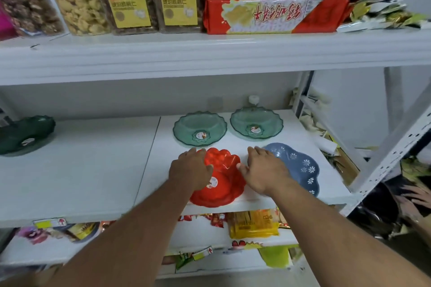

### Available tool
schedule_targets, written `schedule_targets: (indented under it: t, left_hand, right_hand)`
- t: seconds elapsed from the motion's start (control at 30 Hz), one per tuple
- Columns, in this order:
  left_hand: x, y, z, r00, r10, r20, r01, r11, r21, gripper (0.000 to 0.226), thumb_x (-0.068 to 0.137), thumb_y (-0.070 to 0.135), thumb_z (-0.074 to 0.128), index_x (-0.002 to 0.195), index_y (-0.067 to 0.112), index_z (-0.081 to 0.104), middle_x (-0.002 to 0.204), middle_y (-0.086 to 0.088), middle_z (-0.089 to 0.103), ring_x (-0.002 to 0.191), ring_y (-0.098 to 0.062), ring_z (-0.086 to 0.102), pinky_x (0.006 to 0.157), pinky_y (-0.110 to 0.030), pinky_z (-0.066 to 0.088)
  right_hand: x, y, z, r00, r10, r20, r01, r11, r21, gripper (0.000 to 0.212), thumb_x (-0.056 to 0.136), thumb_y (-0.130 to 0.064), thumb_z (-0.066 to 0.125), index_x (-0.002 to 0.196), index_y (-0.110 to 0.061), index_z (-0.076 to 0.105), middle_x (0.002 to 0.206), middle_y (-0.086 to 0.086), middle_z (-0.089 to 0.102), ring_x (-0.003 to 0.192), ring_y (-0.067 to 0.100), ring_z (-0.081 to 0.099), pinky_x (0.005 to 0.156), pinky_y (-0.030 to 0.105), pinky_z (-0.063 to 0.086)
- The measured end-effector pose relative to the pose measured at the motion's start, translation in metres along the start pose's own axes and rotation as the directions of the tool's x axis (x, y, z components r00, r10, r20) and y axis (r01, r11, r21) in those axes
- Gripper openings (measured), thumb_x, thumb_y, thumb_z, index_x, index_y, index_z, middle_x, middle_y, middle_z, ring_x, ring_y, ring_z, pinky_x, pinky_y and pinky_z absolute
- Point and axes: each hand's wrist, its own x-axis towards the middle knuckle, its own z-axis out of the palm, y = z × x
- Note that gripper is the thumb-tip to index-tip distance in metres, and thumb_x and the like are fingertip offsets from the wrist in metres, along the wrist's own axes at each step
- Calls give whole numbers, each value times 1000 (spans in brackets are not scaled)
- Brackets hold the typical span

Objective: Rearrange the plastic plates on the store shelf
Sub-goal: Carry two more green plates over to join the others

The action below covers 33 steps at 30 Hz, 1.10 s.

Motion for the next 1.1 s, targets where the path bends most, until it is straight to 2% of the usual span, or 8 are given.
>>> schedule_targets:
  t: [0.43,0.6,0.73,0.87,0.93,1.03,1.07,1.1]
  left_hand:
    - [100,-3,27,995,-95,13,96,987,-128,63,91,50,44,149,28,34,153,-4,41,136,-30,42,106,-47,37]
    - [128,-15,27,969,-246,-7,235,934,-268,59,89,44,50,143,23,40,141,-10,51,123,-34,52,98,-44,45]
    - [146,-33,32,892,-451,32,410,777,-477,63,89,37,55,143,10,37,139,-20,47,124,-40,50,97,-44,44]
    - [166,-44,39,801,-589,104,515,590,-622,54,85,22,62,128,-6,43,124,-25,57,109,-39,58,73,-34,44]
    - [175,-48,42,779,-613,134,517,506,-690,45,85,18,63,119,-8,50,112,-22,62,97,-35,61,68,-31,46]
    - [185,-53,50,775,-590,224,525,406,-748,38,93,30,55,123,7,58,111,-6,67,102,-24,63,86,-28,49]
    - [184,-55,56,788,-589,179,564,575,-593,38,95,36,51,125,14,58,117,-2,67,109,-20,63,90,-25,45]
    - [186,-60,61,818,-563,118,525,647,-553,39,96,39,49,124,15,60,121,0,67,112,-18,63,93,-24,44]
  right_hand:
    - [82,38,-2,996,87,-18,-88,996,-22,63,96,-52,39,143,-10,42,142,15,53,127,35,50,103,46,44]
    - [124,64,1,978,207,-8,-203,968,150,57,95,-50,44,130,-5,51,127,21,59,114,39,56,96,42,48]
    - [159,93,8,930,366,29,-348,855,386,56,88,-47,54,121,-2,57,121,23,64,109,41,63,92,39,52]
    - [187,123,13,876,475,81,-451,750,485,50,85,-34,59,120,1,57,120,22,65,109,39,63,88,38,52]
    - [200,131,14,869,483,107,-469,736,488,47,88,-30,59,119,5,58,119,22,65,111,39,63,85,35,50]
    - [217,137,17,880,452,146,-467,768,437,28,94,-24,55,101,2,62,103,19,60,101,37,61,75,29,41]
    - [221,137,18,875,457,162,-480,769,423,21,94,-19,54,85,0,58,96,17,57,92,36,58,73,29,39]
    - [225,140,21,869,469,158,-490,769,411,24,93,-15,53,73,-3,51,88,15,55,86,33,54,72,29,38]
